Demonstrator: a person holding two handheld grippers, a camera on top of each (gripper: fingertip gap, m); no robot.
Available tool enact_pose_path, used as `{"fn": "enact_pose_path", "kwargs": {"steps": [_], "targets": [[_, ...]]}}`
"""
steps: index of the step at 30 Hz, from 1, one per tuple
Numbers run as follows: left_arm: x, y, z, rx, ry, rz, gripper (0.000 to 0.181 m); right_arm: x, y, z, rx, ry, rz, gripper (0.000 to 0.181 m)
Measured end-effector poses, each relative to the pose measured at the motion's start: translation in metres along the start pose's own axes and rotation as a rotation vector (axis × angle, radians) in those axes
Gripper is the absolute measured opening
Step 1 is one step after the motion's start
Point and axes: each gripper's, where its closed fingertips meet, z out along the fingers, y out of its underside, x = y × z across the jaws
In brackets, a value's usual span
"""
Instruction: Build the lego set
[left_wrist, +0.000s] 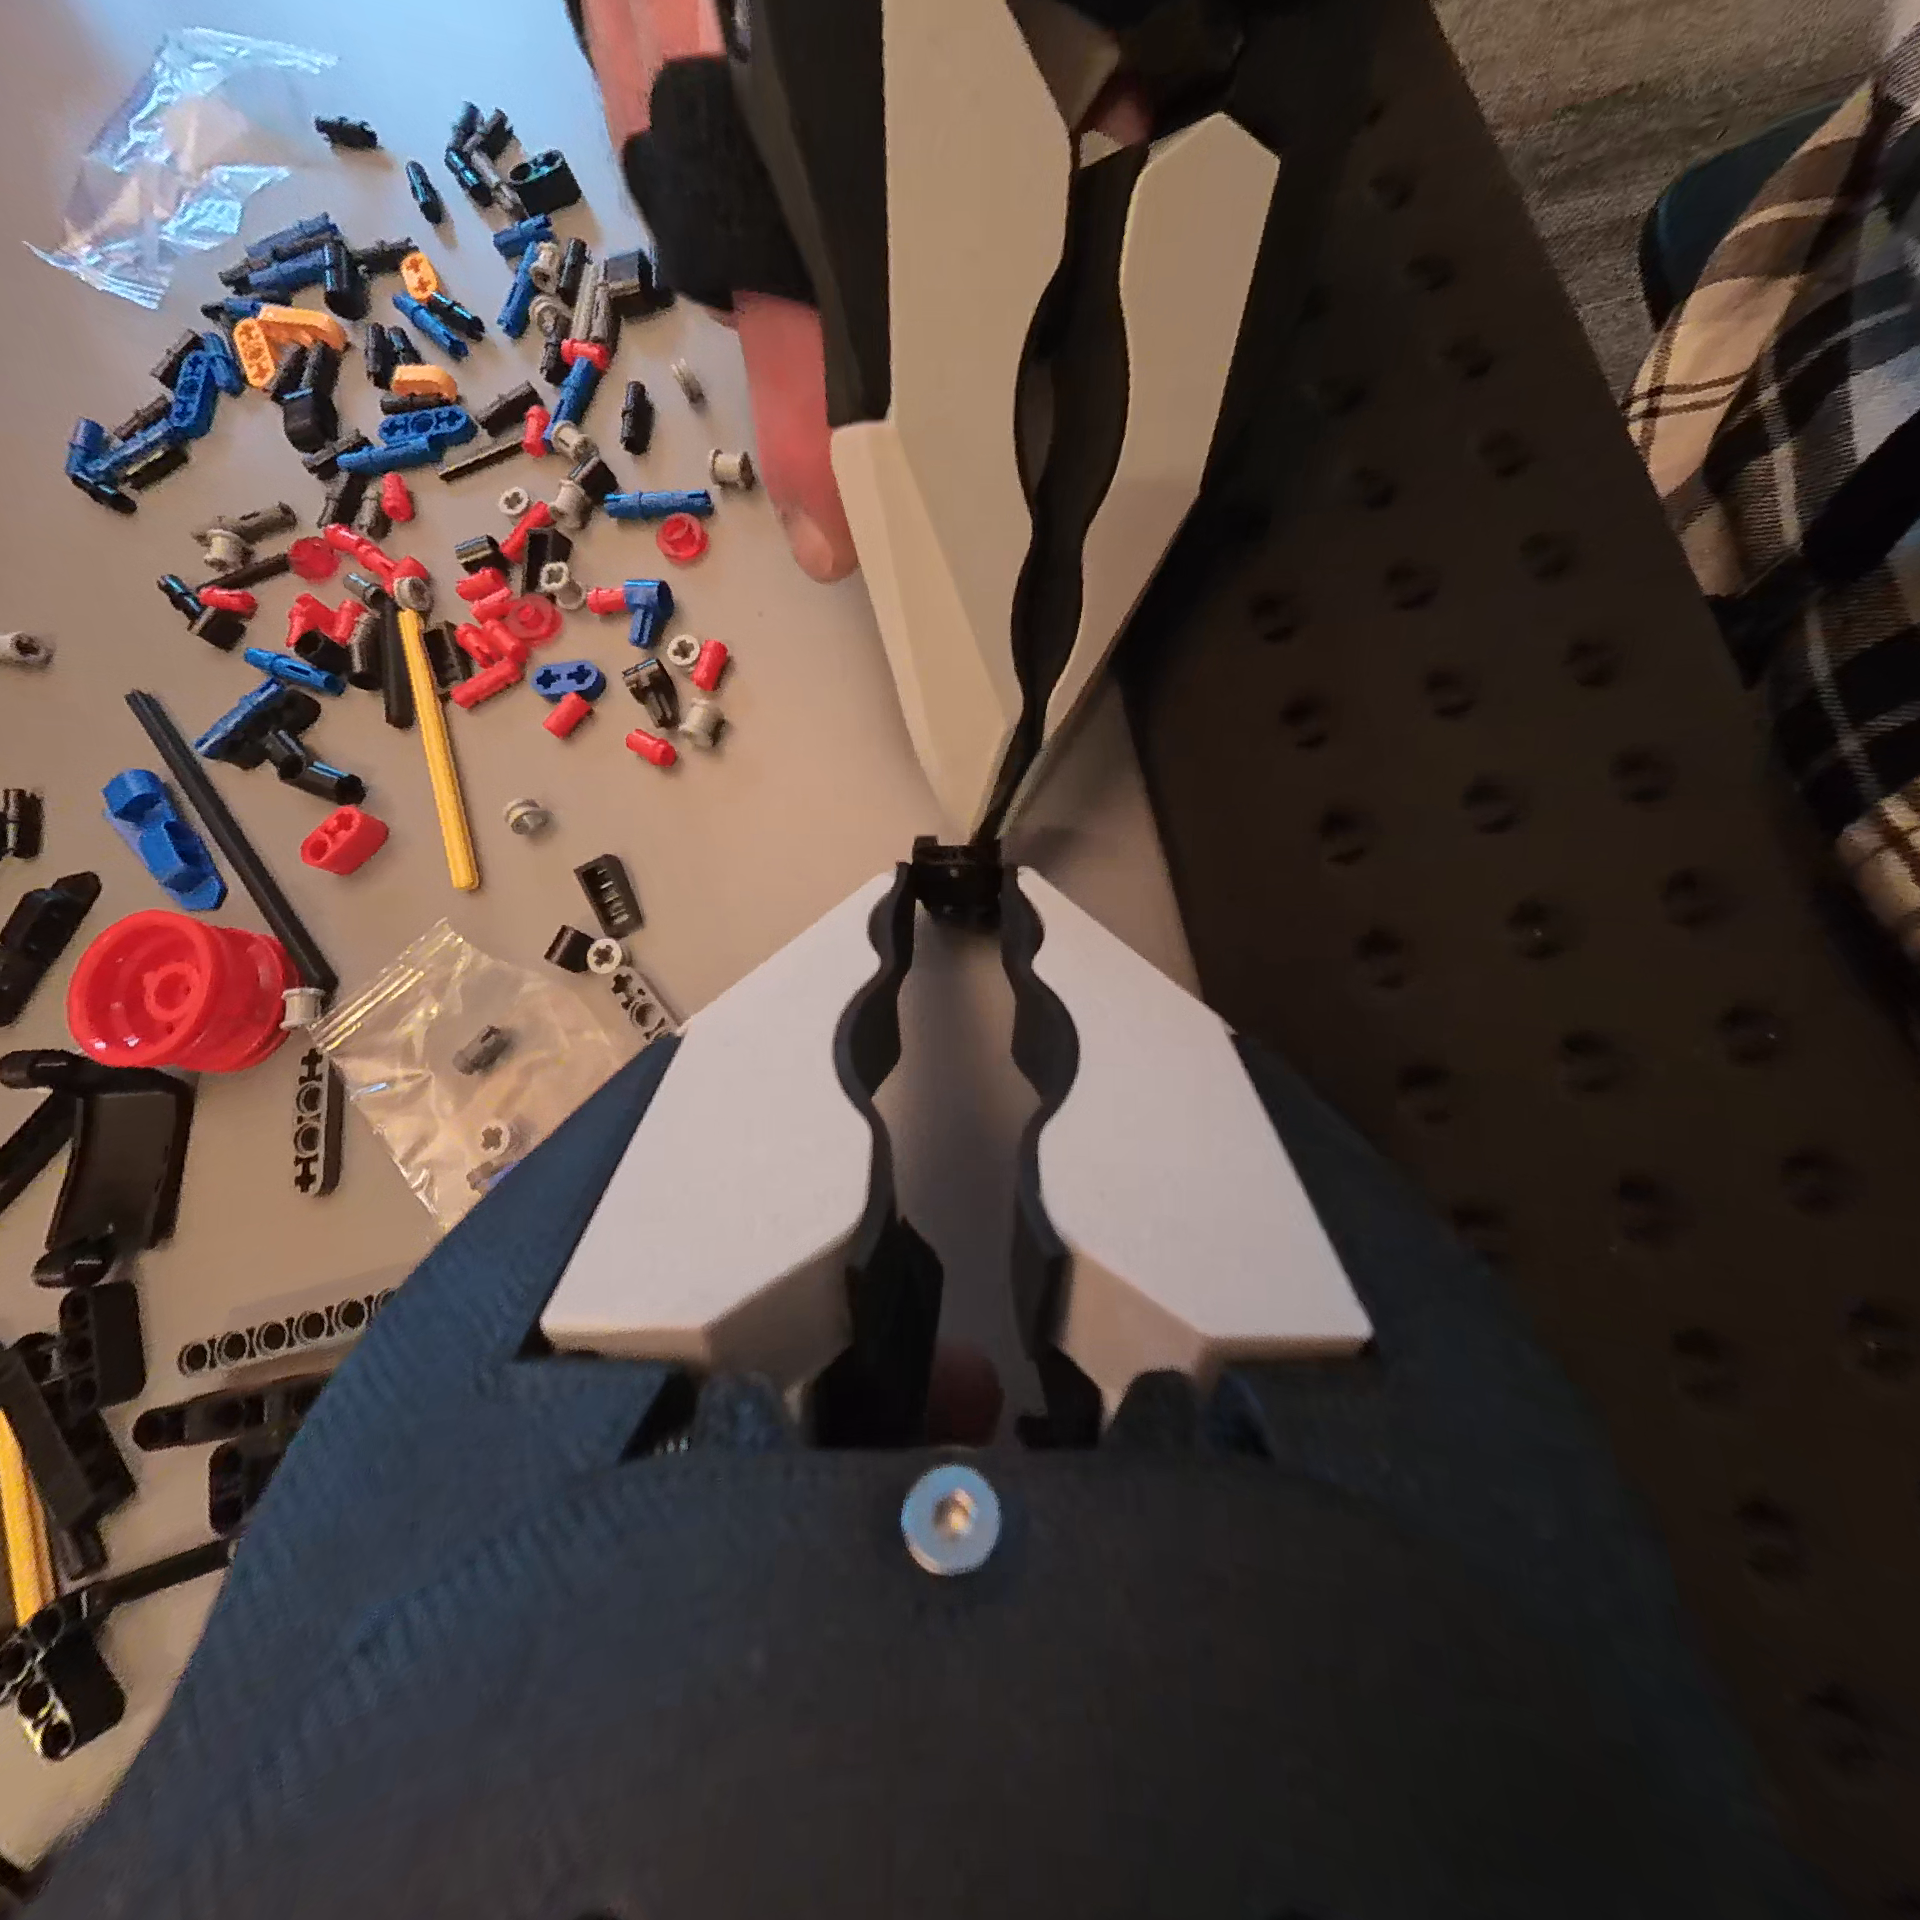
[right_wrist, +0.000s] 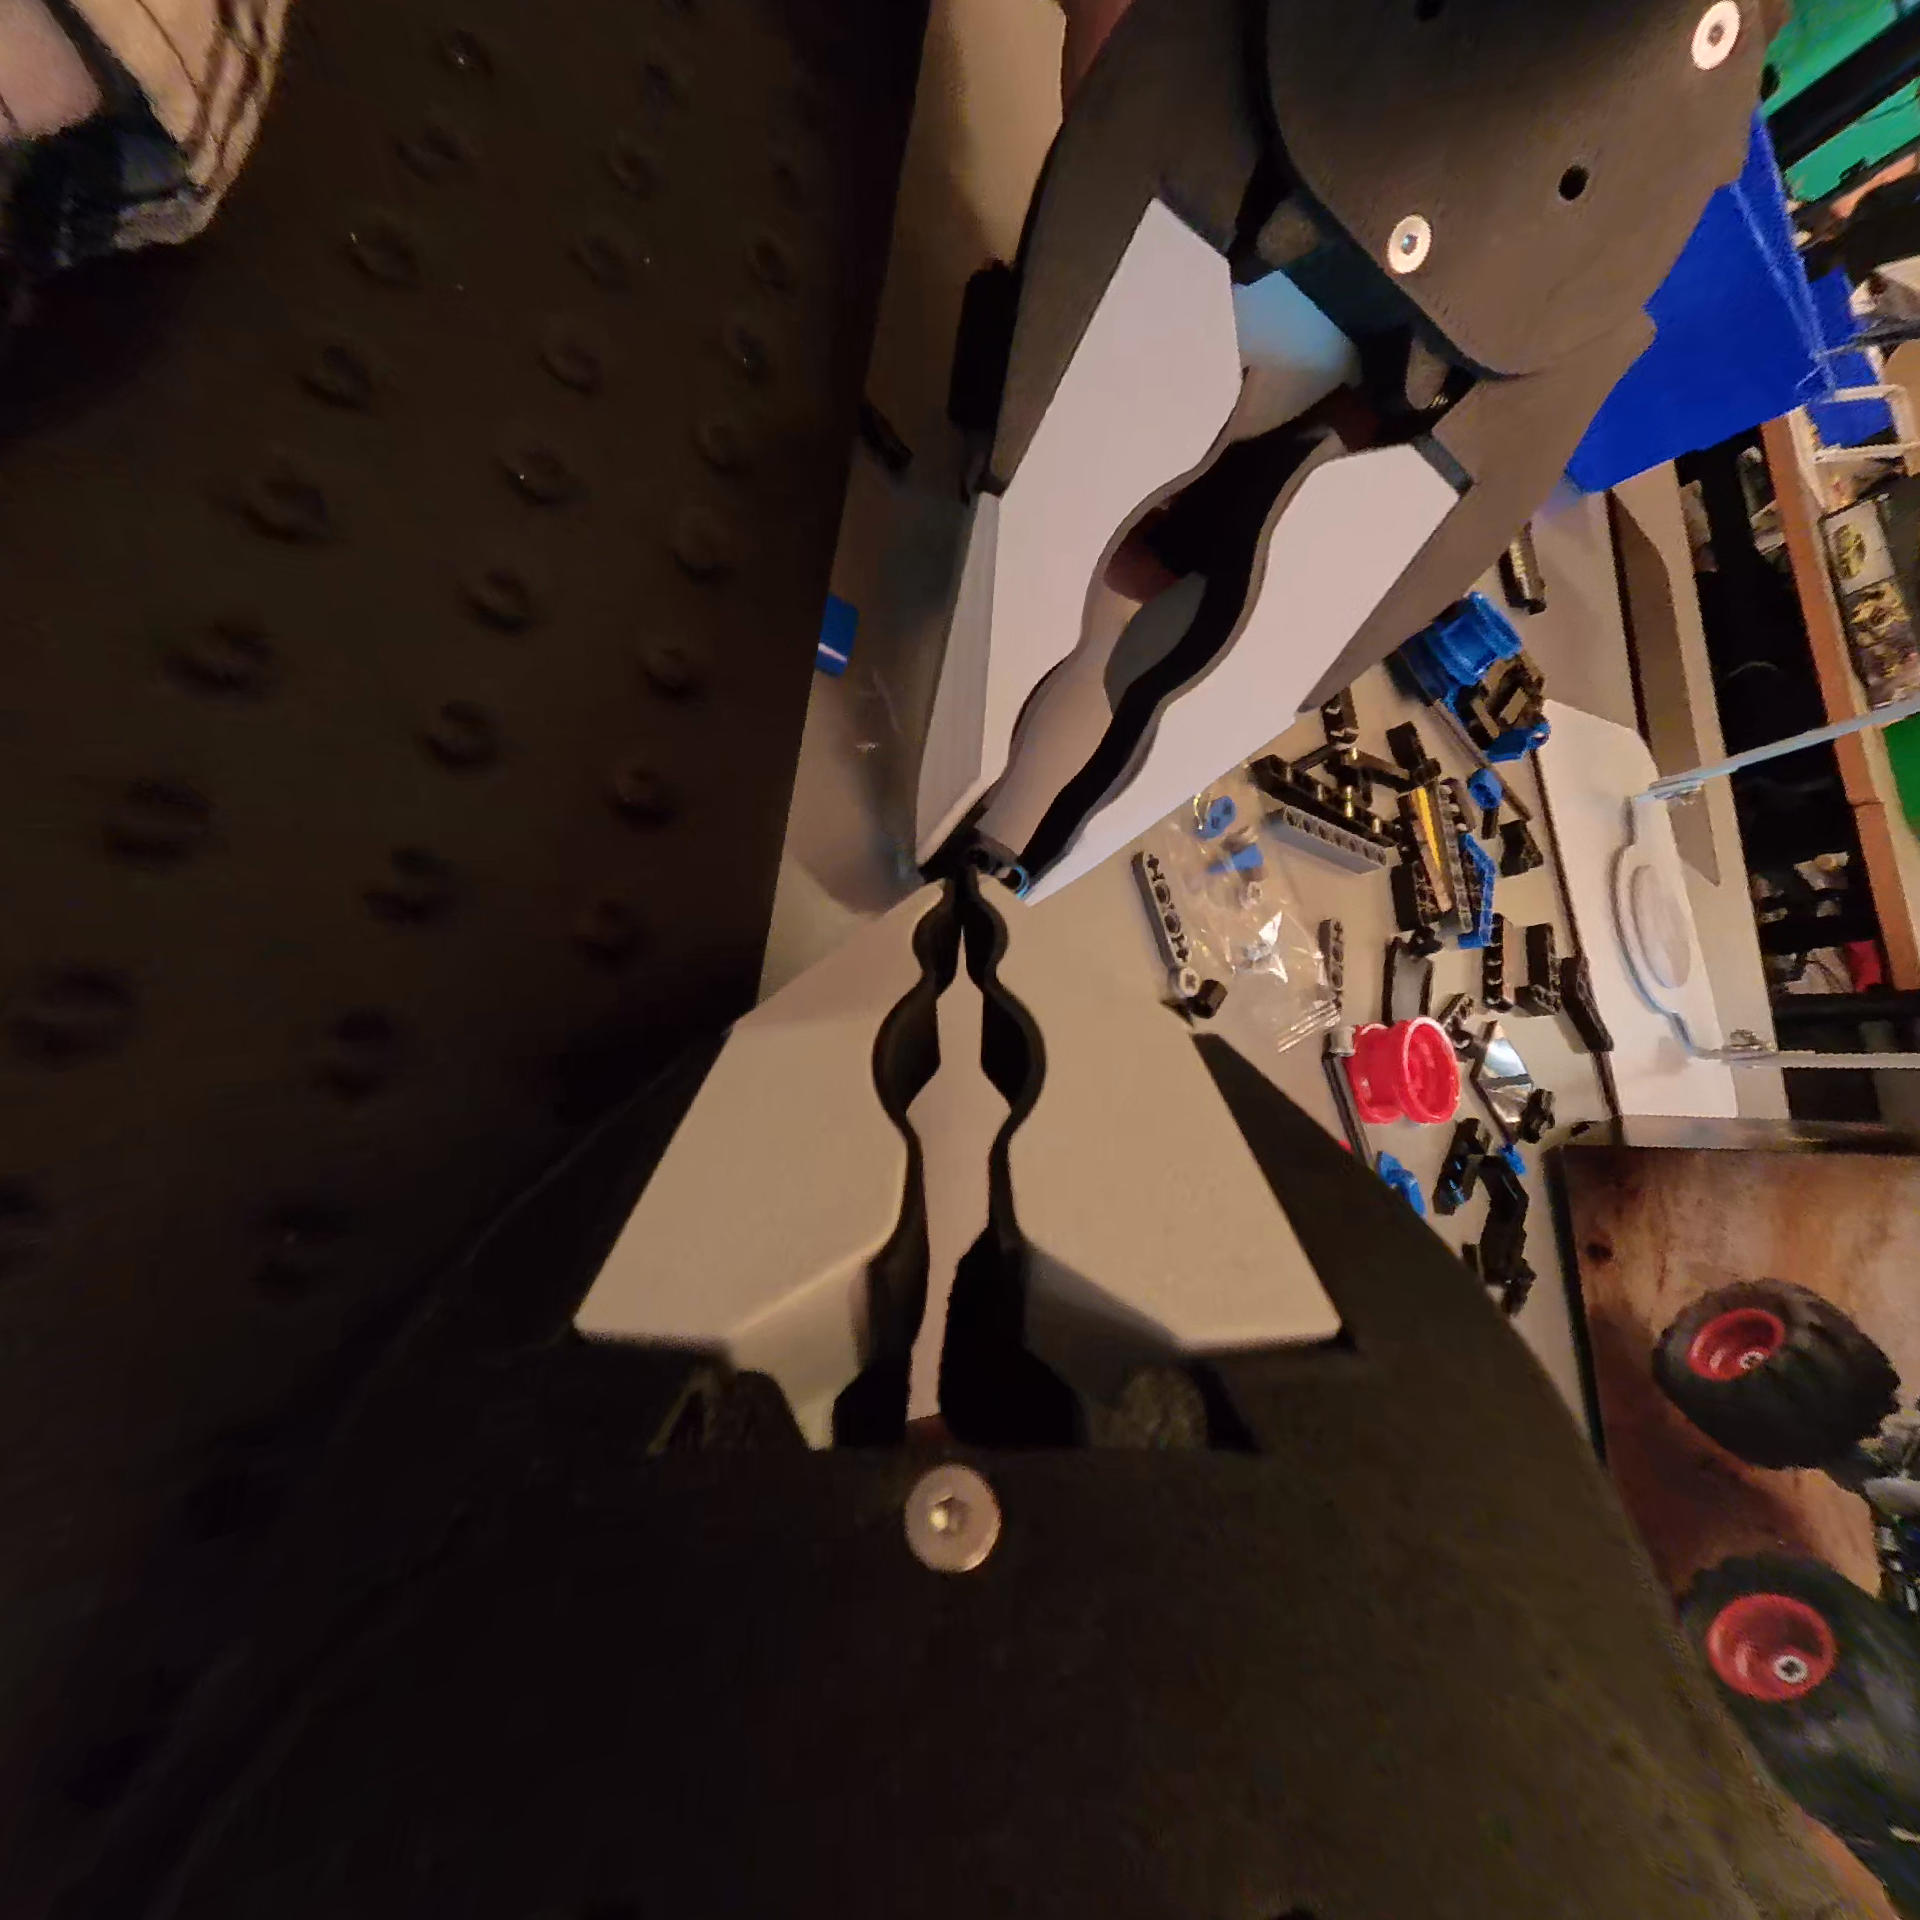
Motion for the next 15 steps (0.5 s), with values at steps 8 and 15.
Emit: {"fn": "enact_pose_path", "kwargs": {"steps": [8, 15], "targets": [[-0.001, -0.005, -0.005, 0.054, -0.005, -0.016, 0.014, 0.005, -0.010, -0.004, 0.041, 0.009, 0.033, 0.000], [-0.001, -0.002, -0.005, 0.052, -0.012, -0.005, 0.014, 0.007, -0.014, -0.001, 0.046, -0.005, 0.055, 0.000]]}}
